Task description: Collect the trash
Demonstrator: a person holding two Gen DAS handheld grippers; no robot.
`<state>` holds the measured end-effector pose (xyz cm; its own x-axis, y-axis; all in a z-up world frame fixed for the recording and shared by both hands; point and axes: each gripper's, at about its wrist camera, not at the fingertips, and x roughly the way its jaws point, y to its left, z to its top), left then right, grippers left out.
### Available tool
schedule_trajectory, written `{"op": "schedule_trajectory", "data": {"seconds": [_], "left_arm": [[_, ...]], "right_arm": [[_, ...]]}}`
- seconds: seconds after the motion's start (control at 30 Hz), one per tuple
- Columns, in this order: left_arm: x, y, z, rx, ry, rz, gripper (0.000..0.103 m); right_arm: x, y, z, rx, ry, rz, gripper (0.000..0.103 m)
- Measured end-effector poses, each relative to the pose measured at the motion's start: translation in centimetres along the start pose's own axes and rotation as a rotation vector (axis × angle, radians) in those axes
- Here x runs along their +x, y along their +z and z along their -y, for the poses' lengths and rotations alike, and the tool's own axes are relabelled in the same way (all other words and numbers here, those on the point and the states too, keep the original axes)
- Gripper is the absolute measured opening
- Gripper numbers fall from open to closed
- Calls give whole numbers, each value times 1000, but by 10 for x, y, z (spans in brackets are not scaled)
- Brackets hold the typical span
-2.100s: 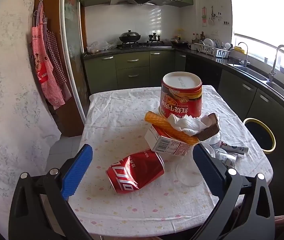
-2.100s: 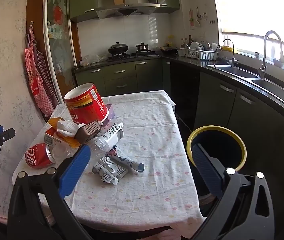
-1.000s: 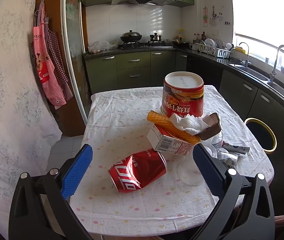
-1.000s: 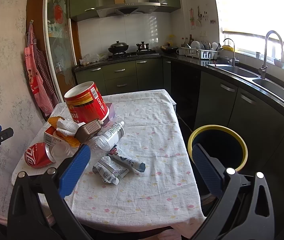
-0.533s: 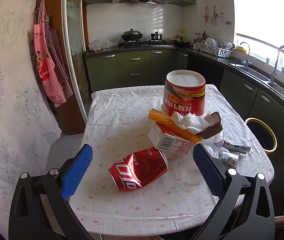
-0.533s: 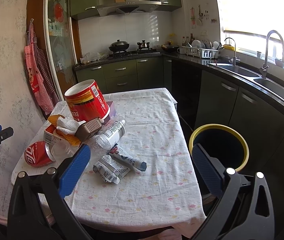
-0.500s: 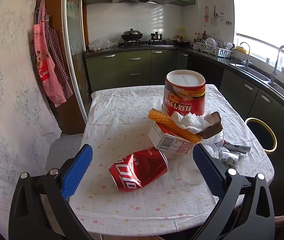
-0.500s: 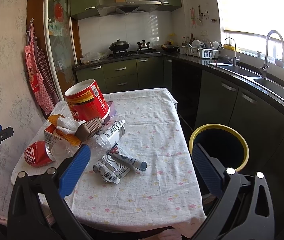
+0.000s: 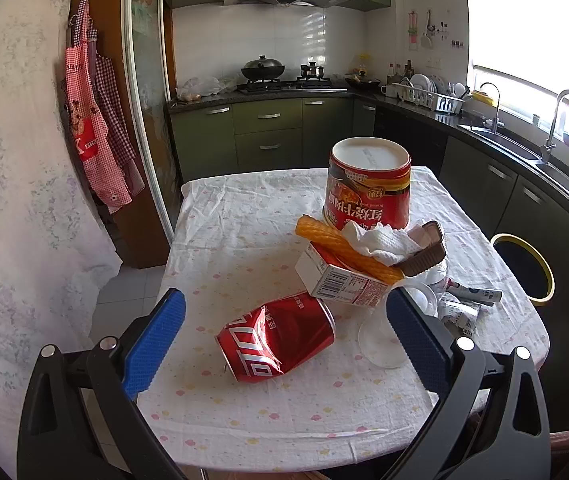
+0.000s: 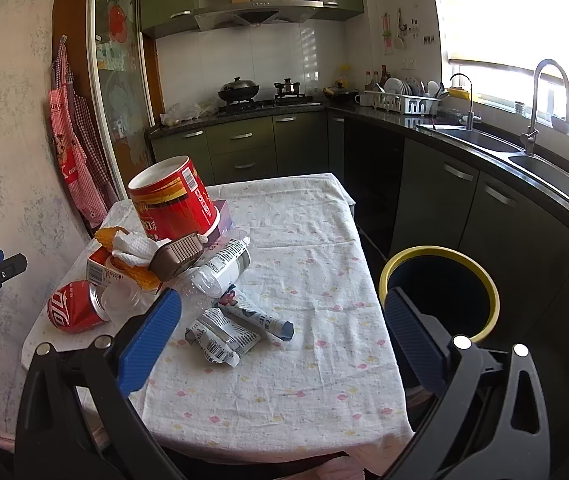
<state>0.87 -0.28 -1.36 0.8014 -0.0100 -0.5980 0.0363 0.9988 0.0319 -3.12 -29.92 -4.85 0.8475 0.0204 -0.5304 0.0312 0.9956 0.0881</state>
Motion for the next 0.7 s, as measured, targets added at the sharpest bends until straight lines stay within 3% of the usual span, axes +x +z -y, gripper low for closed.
{"op": "schedule_trajectory", "data": {"seconds": [0.47, 0.7], "left_arm": [[4, -1, 2, 3, -1, -7, 99], [27, 5, -6, 0, -2, -33, 99]], "right_arm": [[4, -2, -1, -10, 3, -16, 97], [27, 23, -13, -74, 61, -60, 97]]}}
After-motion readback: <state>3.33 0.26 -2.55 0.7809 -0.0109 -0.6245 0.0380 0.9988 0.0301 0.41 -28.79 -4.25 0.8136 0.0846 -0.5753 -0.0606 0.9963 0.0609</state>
